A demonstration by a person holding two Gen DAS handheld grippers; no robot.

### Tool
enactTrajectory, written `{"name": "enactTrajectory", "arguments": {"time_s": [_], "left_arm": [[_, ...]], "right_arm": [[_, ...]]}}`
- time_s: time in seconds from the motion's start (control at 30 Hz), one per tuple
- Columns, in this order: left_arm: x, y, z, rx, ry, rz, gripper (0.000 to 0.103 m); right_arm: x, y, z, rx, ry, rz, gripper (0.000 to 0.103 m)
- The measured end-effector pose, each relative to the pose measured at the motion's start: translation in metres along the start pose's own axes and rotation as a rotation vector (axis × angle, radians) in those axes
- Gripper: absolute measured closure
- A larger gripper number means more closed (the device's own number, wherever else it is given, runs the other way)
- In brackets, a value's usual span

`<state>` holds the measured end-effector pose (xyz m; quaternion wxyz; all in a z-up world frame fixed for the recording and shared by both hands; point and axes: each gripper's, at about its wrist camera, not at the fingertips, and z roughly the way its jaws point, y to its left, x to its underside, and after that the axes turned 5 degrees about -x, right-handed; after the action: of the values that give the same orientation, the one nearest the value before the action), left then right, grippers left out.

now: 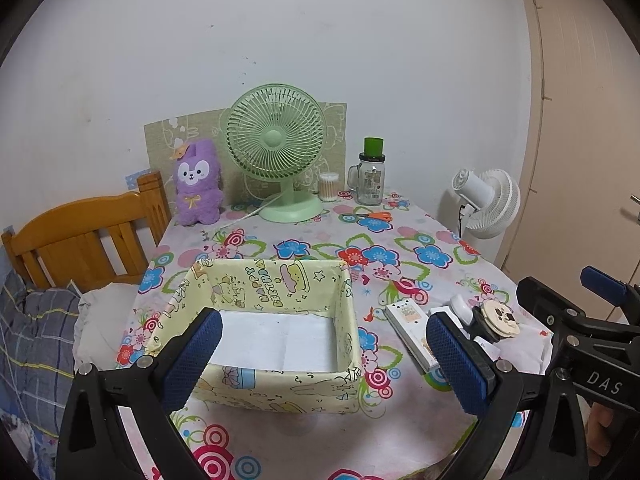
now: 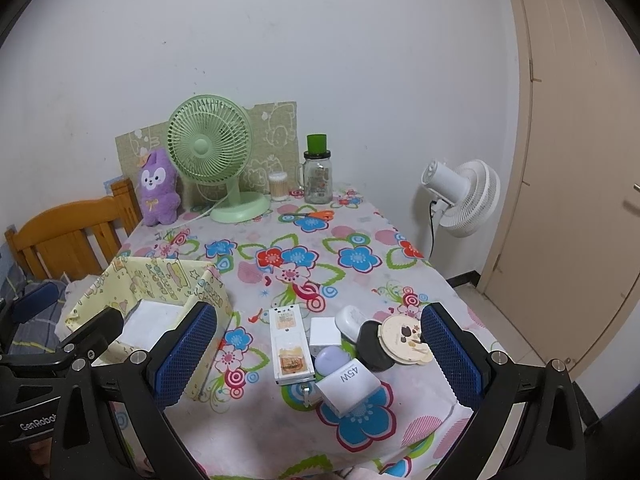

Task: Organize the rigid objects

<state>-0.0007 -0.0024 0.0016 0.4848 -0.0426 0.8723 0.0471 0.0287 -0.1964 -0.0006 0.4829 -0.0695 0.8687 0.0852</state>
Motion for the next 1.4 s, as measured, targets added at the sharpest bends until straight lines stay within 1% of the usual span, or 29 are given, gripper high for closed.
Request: {"name": "enactTrajectory", "arguments": {"time_s": [1.13,1.4], "left_arm": [[-0.004,0.008,-0.002,-0.004,-0.009,-0.008,0.000],[-0.005,0.011,-0.004,-0.001,-0.001,-0.014,0.000]], "right_arm": [[-0.001,0.003,-0.001,-0.001,-0.003,-0.007,0.000],[-0.001,0.004,-0.002,-0.001,-0.004,-0.007,0.000]]}}
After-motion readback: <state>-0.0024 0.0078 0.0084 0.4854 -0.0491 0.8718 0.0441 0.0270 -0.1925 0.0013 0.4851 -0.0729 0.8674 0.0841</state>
